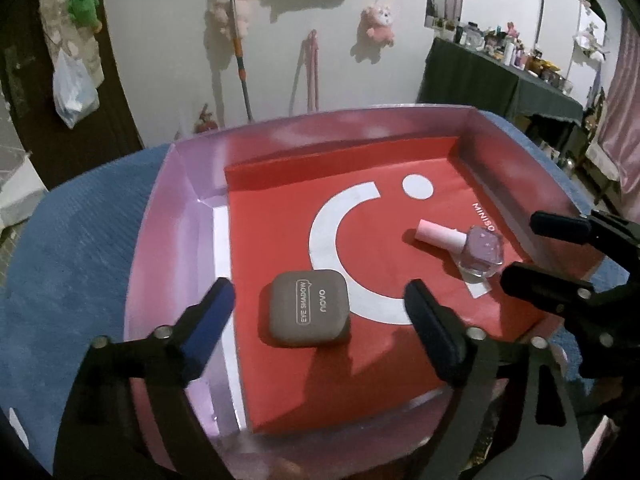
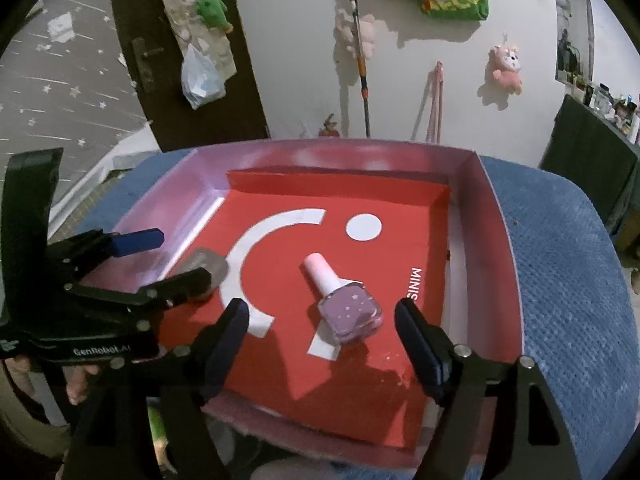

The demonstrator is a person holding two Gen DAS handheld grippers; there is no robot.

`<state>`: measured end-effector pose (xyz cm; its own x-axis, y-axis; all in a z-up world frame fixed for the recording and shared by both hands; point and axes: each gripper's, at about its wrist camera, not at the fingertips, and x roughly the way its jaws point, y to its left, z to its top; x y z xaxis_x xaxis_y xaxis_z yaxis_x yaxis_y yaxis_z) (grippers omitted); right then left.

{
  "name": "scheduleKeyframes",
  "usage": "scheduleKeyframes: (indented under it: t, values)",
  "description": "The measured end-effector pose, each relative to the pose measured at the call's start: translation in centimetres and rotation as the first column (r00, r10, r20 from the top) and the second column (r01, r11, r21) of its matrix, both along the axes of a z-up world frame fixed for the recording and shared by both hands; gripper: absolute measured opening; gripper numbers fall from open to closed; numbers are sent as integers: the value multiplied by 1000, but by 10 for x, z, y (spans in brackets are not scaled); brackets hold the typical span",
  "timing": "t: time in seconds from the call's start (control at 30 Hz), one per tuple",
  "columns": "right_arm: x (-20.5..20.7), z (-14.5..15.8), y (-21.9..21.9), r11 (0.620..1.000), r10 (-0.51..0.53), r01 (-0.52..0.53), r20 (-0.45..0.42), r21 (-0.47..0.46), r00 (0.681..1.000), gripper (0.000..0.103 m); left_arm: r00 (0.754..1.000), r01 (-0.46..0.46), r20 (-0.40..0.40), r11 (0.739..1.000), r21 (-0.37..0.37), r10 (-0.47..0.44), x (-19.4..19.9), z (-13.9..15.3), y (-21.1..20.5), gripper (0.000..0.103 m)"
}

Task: Organize rigid objects
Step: 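Open both grippers and lift them out of the box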

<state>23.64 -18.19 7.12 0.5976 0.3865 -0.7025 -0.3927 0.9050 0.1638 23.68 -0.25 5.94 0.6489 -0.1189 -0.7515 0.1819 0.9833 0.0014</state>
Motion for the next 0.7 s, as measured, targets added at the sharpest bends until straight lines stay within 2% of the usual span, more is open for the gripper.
scheduleKeyframes:
  t: [0.03,0.07,0.23,0.7]
  values:
    - [-4,3,-1,1000,-1,1,10,7,1000,91,1000,1,10,1000,-2,-1,-4,3,1,91]
    - [-7,5,-2,1000,-4,4,17,11,1000,95,1000,1,14,1000,-7,0,-6,5,1,91]
    - [-29,19,-12,998,-24,20,82,55,996,103,1000,-14,21,998,-59,15,-19,13,10,91]
    - [-84,28,-27,995,-62,49,152,86,987,103,995,-42,93,996,-73,49,-77,25,9,91]
